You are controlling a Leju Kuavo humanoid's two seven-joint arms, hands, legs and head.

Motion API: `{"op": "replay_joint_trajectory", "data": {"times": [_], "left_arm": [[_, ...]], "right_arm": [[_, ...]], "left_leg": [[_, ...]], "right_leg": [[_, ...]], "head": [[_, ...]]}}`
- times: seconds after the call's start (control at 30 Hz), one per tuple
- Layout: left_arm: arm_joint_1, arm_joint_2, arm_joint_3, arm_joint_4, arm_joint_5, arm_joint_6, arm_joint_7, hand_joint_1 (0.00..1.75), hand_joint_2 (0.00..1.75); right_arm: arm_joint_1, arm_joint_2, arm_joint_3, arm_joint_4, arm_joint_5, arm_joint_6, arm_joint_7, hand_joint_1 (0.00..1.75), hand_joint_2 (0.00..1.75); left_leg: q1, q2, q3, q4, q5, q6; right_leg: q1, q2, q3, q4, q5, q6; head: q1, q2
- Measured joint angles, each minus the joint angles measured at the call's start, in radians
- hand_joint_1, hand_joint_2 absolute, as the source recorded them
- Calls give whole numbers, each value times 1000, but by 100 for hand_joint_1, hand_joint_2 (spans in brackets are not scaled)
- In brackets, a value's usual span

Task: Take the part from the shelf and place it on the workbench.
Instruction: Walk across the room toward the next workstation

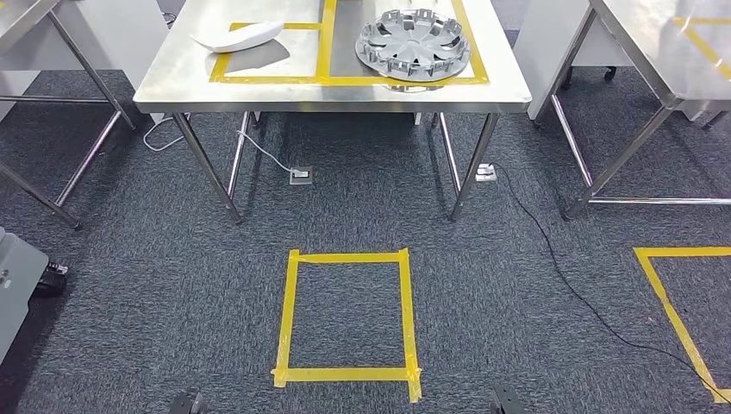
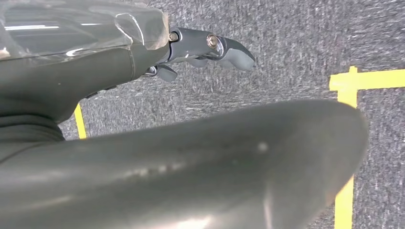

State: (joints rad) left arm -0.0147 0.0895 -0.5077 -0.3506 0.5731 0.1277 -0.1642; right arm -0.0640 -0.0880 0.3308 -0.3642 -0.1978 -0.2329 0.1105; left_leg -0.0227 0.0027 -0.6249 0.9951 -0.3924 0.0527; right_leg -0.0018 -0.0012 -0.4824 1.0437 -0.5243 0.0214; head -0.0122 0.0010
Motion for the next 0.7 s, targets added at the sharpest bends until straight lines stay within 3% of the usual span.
{"op": "replay_joint_trajectory", "data": {"times": [0.07,0.13,0.2,0.27,0.3,0.33,0.37,0.4,0.47,0.53,0.57,0.63,0.7], "left_arm": [[0,1,-7,-2,10,2,-1,0,0],[2,5,-14,-3,16,5,-3,0,0],[4,10,-18,-4,19,7,-3,0,0],[4,13,-20,-5,22,7,-3,0,0],[3,14,-20,-5,22,7,-3,0,0],[3,14,-22,-5,22,7,-3,0,0],[3,14,-23,-5,22,7,-3,0,0],[2,14,-25,-6,22,7,-3,0,0],[0,14,-28,-8,22,7,-3,0,0],[-3,15,-31,-12,22,7,-3,0,0],[-3,15,-32,-13,22,7,-3,0,0],[-2,15,-34,-13,22,7,-3,0,0],[-3,15,-34,-13,23,7,-2,0,0]], "right_arm": [[-8,-5,15,4,4,3,11,0,0],[-9,-6,30,10,4,4,21,0,0],[-6,-5,39,14,4,4,26,0,0],[-6,-5,45,17,3,4,26,0,0],[-6,-5,47,17,3,4,26,0,0],[-6,-5,49,19,3,4,27,0,0],[-6,-5,50,20,3,4,27,0,0],[-6,-4,51,21,3,4,27,0,0],[-6,-5,54,23,3,4,27,0,0],[-7,-7,56,23,3,4,27,0,0],[-8,-8,56,23,3,3,27,0,0],[-6,-8,58,24,3,3,26,0,0],[-3,-7,61,25,3,3,27,0,0]], "left_leg": [[1,2,-13,5,17,-9],[4,1,-23,9,24,-20],[12,-3,-39,58,-34,-37],[25,-4,-65,173,-130,-55],[32,-4,-75,233,-159,-62],[37,-4,-74,272,-166,-68],[43,-3,-59,279,-152,-72],[48,-3,-27,252,-127,-75],[53,-5,65,131,-99,-81],[48,-10,123,36,-111,-79],[43,-12,128,19,-118,-74],[37,-10,116,12,-106,-53],[35,-6,99,5,-85,-27]], "right_leg": [[8,0,34,-67,-11,-11],[4,-2,23,-76,-1,-21],[-3,-5,8,-80,19,-34],[-4,-7,-11,-78,38,-40],[-4,-7,-23,-76,47,-39],[-5,-7,-34,-72,55,-36],[-6,-7,-46,-67,62,-32],[-8,-7,-59,-61,69,-27],[-12,-6,-81,-50,79,-15],[-12,-6,-95,-44,92,1],[-12,-6,-100,-44,100,9],[-17,-6,-109,-45,114,24],[-21,-6,-128,-21,91,25]], "head": [[0,0],[2,0],[4,0],[3,0],[2,0],[2,0],[2,0],[2,0],[1,0],[2,0],[2,0],[2,0],[4,0]]}}
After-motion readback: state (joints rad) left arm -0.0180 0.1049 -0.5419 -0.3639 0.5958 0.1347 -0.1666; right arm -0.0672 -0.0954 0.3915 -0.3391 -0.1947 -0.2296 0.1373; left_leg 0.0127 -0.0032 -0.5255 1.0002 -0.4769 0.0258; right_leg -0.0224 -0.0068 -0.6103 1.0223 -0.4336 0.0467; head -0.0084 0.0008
